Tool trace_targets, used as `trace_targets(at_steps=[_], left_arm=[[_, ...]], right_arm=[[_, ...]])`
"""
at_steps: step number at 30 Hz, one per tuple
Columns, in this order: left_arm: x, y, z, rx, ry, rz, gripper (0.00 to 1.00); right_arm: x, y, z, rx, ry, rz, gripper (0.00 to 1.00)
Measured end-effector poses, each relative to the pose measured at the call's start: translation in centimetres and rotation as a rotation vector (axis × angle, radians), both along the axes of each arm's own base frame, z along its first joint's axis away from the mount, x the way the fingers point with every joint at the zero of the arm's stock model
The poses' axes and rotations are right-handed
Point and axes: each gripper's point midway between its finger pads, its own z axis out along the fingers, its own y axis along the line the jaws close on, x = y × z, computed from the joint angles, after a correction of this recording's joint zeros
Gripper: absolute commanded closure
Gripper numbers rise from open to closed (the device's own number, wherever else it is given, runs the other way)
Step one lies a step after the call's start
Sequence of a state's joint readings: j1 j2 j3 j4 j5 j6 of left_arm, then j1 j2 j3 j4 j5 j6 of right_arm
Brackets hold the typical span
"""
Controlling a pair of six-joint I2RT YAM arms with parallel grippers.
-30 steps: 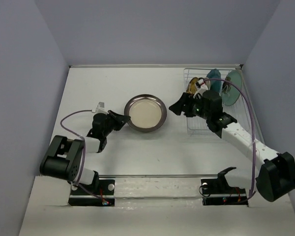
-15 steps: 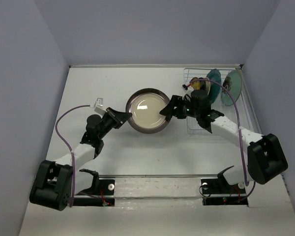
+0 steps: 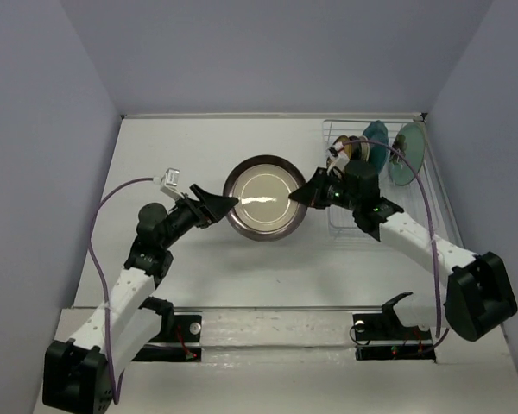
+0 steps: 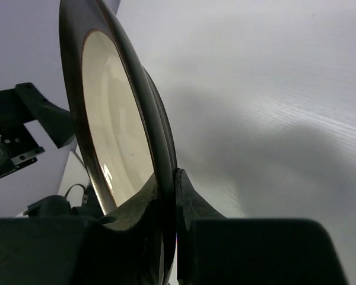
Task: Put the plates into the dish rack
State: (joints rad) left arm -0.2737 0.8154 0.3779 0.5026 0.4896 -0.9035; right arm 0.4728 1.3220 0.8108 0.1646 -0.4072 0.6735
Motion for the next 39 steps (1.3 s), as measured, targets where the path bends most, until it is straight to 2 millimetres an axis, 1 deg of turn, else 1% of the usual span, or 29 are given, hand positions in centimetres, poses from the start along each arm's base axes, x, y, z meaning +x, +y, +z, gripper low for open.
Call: trace_targets(at_steps=[1, 2, 4, 6, 8, 9, 10, 11, 12, 13, 15, 16, 17, 20, 21, 24, 25, 26, 28, 29, 32, 33, 34, 39], left_arm=[[-0.3, 0.1, 0.8, 0.017, -0.031, -0.004, 0.01], [-0.5, 0.2, 1.4, 0.028, -0.049, -0.003, 0.01], [-1.2, 0.7, 3.5, 0.074, -0.117, 0.001, 0.01], [-1.9, 1.1, 5.0, 0.11, -0.172, 0.008, 0.01], [-2.8, 1.8, 6.2, 0.169, -0.227, 0.021, 0.01], [-3.1, 2.1, 6.2, 0.193, -0.239, 0.024, 0.01], [-3.5, 2.4, 6.1, 0.228, -0.248, 0.028, 0.01], [-3.7, 2.7, 6.0, 0.255, -0.254, 0.032, 0.01], [-4.1, 3.0, 5.8, 0.284, -0.261, 0.034, 0.01], [-4.3, 3.2, 5.6, 0.308, -0.264, 0.037, 0.01], [-4.8, 3.5, 5.0, 0.341, -0.264, 0.035, 0.01], [-5.0, 3.6, 4.8, 0.354, -0.264, 0.031, 0.01], [-5.2, 3.8, 4.6, 0.366, -0.268, 0.03, 0.01], [-5.6, 3.7, 4.6, 0.377, -0.282, 0.021, 0.01], [-5.7, 3.6, 4.6, 0.381, -0.285, 0.015, 0.01], [-6.4, 3.1, 4.7, 0.381, -0.299, -0.014, 0.01], [-6.6, 2.9, 4.8, 0.379, -0.305, -0.021, 0.01], [-6.9, 2.8, 4.8, 0.378, -0.312, -0.027, 0.01], [-7.2, 2.7, 5.1, 0.374, -0.327, -0.035, 0.01], [-7.4, 2.6, 5.2, 0.372, -0.333, -0.038, 0.01], [-7.7, 2.5, 5.4, 0.368, -0.345, -0.043, 0.01], [-7.8, 2.5, 5.5, 0.368, -0.348, -0.043, 0.01], [-7.8, 2.5, 5.5, 0.367, -0.349, -0.043, 0.01], [-8.1, 2.3, 5.5, 0.367, -0.35, -0.053, 0.01]], right_arm=[[0.0, -0.6, 0.6, -0.01, -0.02, -0.018, 0.93], [0.0, -1.7, 1.7, -0.027, -0.046, -0.051, 0.93], [1.0, -4.4, 3.3, -0.069, -0.088, -0.14, 0.93], [2.7, -8.5, 5.6, -0.127, -0.128, -0.286, 0.93], [4.3, -12.8, 8.4, -0.204, -0.18, -0.449, 0.93], [4.9, -14.5, 9.9, -0.237, -0.213, -0.521, 0.93], [5.7, -17.4, 12.2, -0.299, -0.264, -0.64, 0.93], [6.0, -19.0, 13.7, -0.332, -0.295, -0.706, 0.93], [6.2, -20.9, 15.7, -0.378, -0.337, -0.789, 0.93], [6.3, -22.1, 17.0, -0.41, -0.364, -0.839, 0.93], [6.4, -25.1, 20.6, -0.484, -0.435, -0.975, 0.93], [6.5, -25.9, 21.3, -0.505, -0.451, -1.009, 0.93], [6.5, -27.5, 22.7, -0.562, -0.483, -1.079, 0.93], [7.3, -30.2, 24.0, -0.678, -0.513, -1.175, 0.93], [7.9, -31.1, 24.2, -0.73, -0.518, -1.2, 0.93], [9.4, -32.7, 23.6, -0.844, -0.507, -1.214, 0.93], [10.4, -33.4, 23.0, -0.905, -0.495, -1.211, 0.93], [10.9, -33.5, 22.5, -0.933, -0.486, -1.203, 0.93], [11.8, -34.0, 21.1, -1.009, -0.462, -1.178, 0.93], [12.4, -34.2, 20.1, -1.051, -0.443, -1.157, 0.93], [13.5, -34.3, 18.1, -1.121, -0.413, -1.109, 0.93], [13.9, -34.2, 17.1, -1.135, -0.405, -1.082, 0.93], [14.0, -34.1, 16.4, -1.145, -0.398, -1.066, 0.93], [14.0, -33.7, 11.6, -1.19, -0.335, -0.977, 0.93]])
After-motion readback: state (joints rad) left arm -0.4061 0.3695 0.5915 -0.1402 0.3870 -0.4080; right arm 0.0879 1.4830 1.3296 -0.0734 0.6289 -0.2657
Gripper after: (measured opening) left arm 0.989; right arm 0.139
